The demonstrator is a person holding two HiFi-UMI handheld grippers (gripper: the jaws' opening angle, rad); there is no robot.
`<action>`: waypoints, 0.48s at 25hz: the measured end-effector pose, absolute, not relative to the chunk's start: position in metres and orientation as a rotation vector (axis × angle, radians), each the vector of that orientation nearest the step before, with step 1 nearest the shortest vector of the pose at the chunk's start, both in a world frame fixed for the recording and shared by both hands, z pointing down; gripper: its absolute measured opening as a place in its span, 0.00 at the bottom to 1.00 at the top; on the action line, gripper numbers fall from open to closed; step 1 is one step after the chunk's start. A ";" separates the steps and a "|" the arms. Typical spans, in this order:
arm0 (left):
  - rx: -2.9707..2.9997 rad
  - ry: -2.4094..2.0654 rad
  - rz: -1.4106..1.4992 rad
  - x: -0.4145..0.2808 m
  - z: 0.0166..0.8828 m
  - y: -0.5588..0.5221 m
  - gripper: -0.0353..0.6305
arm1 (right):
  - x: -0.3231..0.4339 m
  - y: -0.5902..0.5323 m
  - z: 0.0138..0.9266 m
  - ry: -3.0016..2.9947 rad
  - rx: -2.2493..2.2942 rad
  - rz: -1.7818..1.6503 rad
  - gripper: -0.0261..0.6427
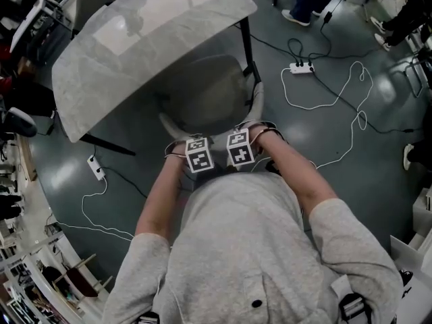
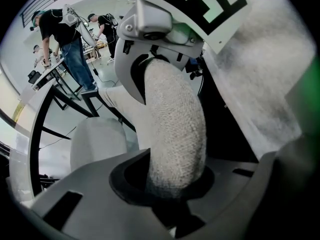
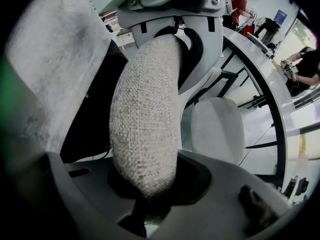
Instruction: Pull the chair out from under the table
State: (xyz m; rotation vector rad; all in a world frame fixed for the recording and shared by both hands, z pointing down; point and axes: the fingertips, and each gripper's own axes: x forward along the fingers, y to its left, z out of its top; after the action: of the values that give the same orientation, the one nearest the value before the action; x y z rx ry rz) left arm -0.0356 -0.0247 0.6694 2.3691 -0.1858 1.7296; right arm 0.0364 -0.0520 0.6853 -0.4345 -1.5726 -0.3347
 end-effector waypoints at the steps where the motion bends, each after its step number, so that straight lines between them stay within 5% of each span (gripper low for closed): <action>1: 2.368 -0.185 1.729 -0.035 0.670 -0.025 0.19 | 0.037 -0.053 0.686 -1.573 -0.433 -0.335 0.18; 12: 2.365 -0.174 1.739 -0.033 0.671 -0.008 0.19 | 0.040 -0.034 0.686 -1.565 -0.422 -0.319 0.18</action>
State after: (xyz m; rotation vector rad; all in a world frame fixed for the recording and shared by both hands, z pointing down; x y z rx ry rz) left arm -0.0326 -0.0078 0.6707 2.3651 -0.1737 1.7388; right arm 0.0403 -0.0342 0.6864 -0.4219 -1.5651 -0.3188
